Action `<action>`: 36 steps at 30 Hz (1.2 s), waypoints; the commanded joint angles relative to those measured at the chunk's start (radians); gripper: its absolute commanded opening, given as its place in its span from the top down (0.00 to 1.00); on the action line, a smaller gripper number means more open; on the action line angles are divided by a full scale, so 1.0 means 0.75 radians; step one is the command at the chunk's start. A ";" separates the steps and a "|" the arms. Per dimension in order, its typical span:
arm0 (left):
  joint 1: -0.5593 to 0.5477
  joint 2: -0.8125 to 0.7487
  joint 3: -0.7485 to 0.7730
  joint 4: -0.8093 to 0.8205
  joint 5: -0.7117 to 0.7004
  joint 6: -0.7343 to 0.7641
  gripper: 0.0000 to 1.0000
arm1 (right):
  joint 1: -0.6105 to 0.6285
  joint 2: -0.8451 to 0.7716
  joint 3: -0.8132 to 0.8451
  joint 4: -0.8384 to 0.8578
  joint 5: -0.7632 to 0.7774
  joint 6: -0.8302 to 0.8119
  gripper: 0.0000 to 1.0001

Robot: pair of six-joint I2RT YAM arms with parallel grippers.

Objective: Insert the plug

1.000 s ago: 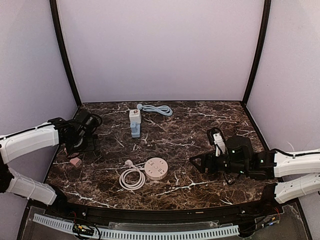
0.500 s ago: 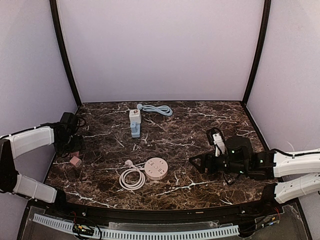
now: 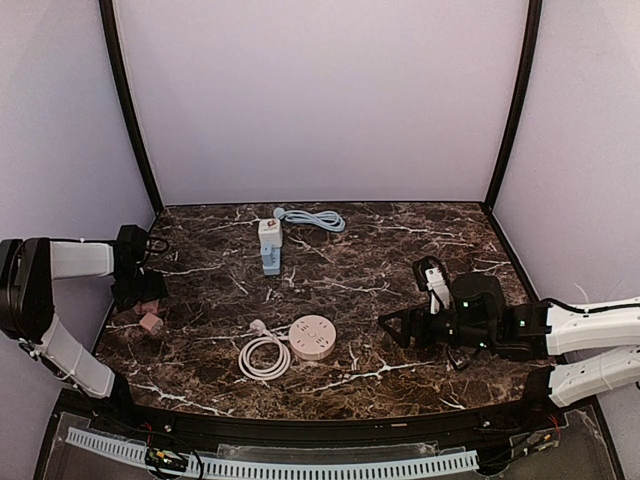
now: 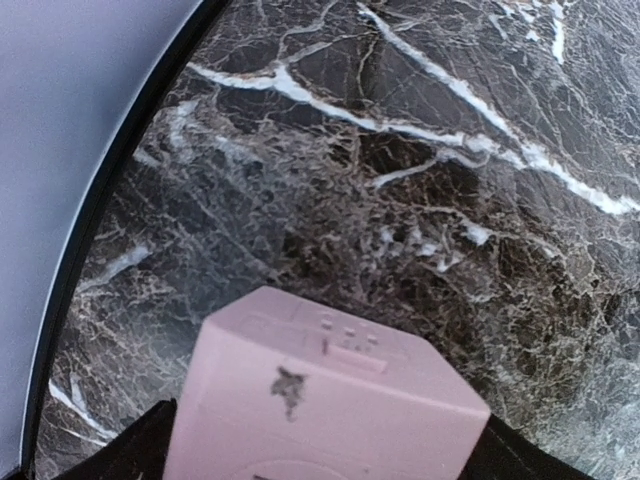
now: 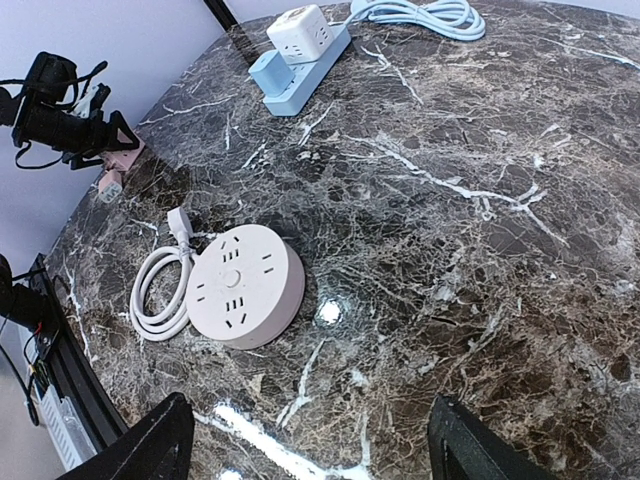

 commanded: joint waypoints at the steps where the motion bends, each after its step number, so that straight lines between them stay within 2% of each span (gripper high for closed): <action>1: 0.003 -0.001 0.030 0.023 0.087 0.048 0.12 | -0.003 0.009 -0.010 0.035 -0.008 -0.010 0.20; 8: -0.008 -0.033 0.003 0.037 0.243 0.025 0.15 | -0.004 0.014 -0.009 0.037 -0.007 -0.010 0.20; 11: -0.031 -0.046 -0.008 0.039 0.251 0.009 0.16 | -0.003 0.018 -0.007 0.037 -0.010 -0.010 0.21; 21: -0.049 0.011 0.014 -0.003 0.001 0.005 0.21 | -0.003 0.016 -0.008 0.039 -0.015 -0.010 0.21; 23: -0.050 0.053 0.029 0.007 -0.012 -0.002 0.25 | -0.003 0.020 -0.007 0.039 -0.016 -0.010 0.21; 29: -0.052 0.055 0.035 0.034 0.035 -0.043 0.60 | -0.004 0.025 -0.004 0.039 -0.012 -0.012 0.21; 31: -0.052 0.020 0.028 0.036 0.048 -0.040 0.65 | -0.004 0.029 -0.004 0.041 -0.011 -0.014 0.21; 36: -0.182 -0.109 0.026 0.047 0.097 0.021 0.69 | -0.003 0.056 0.013 0.043 -0.015 -0.014 0.21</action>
